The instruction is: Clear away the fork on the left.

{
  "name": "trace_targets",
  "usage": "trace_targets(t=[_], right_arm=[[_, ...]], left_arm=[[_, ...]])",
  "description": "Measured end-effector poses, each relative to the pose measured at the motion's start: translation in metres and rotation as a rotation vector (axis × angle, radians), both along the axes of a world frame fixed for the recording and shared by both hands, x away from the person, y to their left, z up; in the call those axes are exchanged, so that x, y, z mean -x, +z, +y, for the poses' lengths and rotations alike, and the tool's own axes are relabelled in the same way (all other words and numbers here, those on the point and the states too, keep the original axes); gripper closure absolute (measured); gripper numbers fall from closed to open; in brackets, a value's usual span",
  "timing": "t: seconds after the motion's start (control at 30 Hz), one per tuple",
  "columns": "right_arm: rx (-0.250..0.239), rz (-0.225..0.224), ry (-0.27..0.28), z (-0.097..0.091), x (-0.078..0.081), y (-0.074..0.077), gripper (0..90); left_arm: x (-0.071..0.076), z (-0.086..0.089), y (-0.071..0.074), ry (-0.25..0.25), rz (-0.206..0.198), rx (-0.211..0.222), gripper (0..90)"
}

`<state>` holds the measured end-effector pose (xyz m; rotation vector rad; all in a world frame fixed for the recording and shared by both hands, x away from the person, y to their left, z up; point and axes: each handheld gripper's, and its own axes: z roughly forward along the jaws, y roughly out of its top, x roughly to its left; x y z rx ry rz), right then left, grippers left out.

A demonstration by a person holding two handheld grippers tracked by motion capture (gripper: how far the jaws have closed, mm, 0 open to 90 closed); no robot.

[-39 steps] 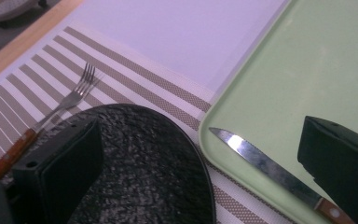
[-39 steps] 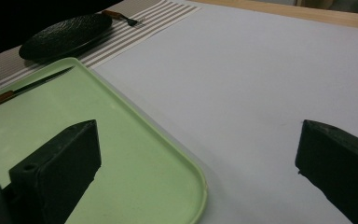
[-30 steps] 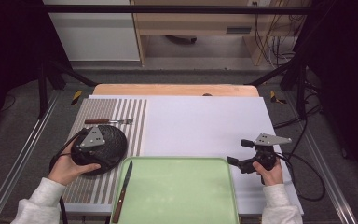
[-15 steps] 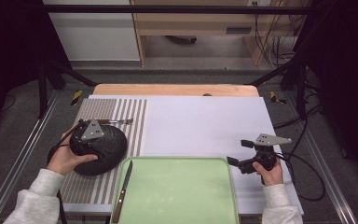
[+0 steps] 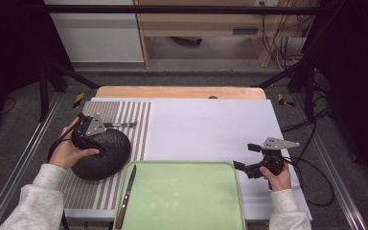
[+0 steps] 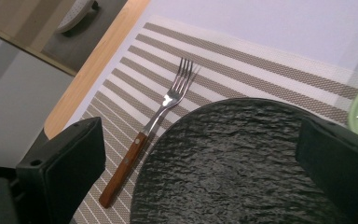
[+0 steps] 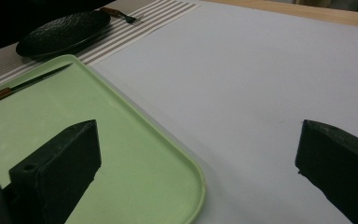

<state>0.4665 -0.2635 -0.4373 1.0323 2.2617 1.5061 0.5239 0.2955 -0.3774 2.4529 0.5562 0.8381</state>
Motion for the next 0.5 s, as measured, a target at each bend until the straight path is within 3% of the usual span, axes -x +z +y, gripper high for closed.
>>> trace_targets(t=[0.5], right_arm=[[0.008, 0.001, 0.0, 0.001, -0.001, -0.001, 0.5]], left_arm=[[-0.025, 0.013, -0.017, 0.0, -0.019, -0.138, 3.0]])
